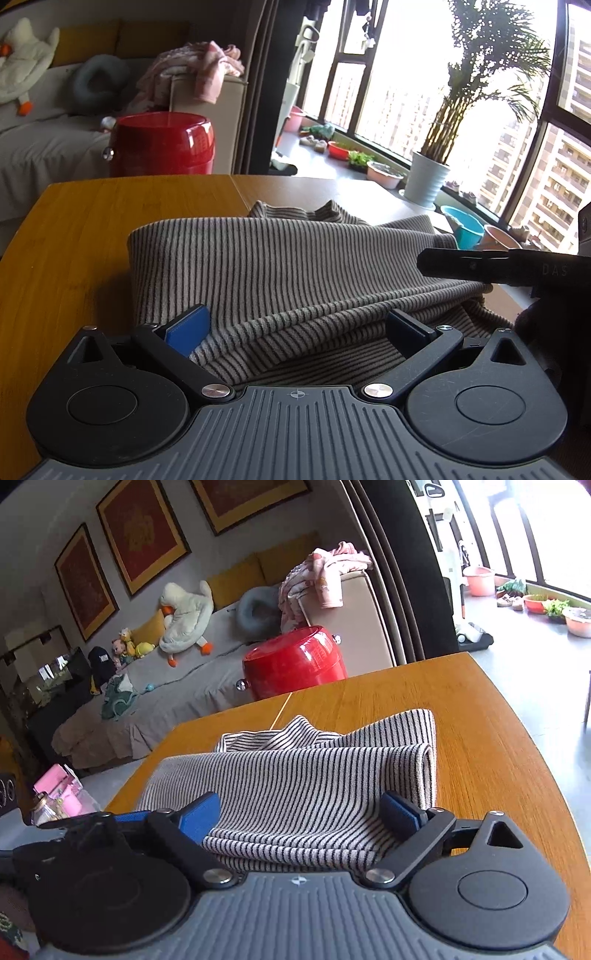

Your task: Fold clothes

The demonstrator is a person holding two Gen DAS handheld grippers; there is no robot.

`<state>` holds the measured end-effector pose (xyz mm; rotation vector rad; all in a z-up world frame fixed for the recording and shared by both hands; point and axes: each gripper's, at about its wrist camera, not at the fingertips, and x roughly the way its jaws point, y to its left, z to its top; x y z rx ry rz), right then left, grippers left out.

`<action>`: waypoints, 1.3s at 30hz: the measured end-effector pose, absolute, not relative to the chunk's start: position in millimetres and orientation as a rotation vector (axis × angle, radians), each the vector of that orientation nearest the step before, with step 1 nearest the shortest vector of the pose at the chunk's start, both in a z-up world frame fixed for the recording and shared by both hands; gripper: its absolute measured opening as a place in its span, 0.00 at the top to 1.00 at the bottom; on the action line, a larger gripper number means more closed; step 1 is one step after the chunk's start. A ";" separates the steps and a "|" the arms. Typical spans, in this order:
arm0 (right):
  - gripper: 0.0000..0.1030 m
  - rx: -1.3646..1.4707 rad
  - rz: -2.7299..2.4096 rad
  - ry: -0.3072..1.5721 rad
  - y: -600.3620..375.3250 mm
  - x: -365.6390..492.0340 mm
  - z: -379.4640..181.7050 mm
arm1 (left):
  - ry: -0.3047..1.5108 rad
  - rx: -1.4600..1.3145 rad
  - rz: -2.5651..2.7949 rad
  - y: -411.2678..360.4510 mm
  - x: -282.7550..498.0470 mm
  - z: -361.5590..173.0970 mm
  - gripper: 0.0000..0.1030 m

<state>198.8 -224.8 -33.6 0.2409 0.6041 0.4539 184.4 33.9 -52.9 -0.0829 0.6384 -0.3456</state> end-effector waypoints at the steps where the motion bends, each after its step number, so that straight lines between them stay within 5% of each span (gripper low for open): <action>1: 0.19 0.210 0.434 0.607 -221.6 198.3 -32.3 | 0.642 -0.076 -0.344 33.0 184.0 -52.8 0.00; 5: 0.47 0.142 0.383 0.595 -219.6 193.4 -22.2 | 0.654 -0.050 -0.334 28.0 184.2 -51.9 0.00; 11: 0.51 0.108 0.398 0.630 -223.6 192.2 -28.2 | 0.651 -0.058 -0.337 29.6 183.1 -52.3 0.00; 22: 0.44 0.073 0.417 0.611 -223.2 186.6 -33.5 | 0.586 -0.162 -0.312 48.6 167.3 -35.6 0.00; 26: 0.37 0.103 0.408 0.618 -234.0 198.0 -25.8 | 0.541 -0.275 -0.188 85.9 176.6 -20.3 0.12; 31: 0.35 0.142 0.391 0.630 -249.3 215.0 -14.1 | 0.728 -0.355 -0.230 112.2 229.5 -37.7 0.20; 39: 0.29 0.210 0.348 0.685 -275.1 253.6 -5.4 | 0.783 -0.347 -0.270 111.7 265.8 -43.6 0.11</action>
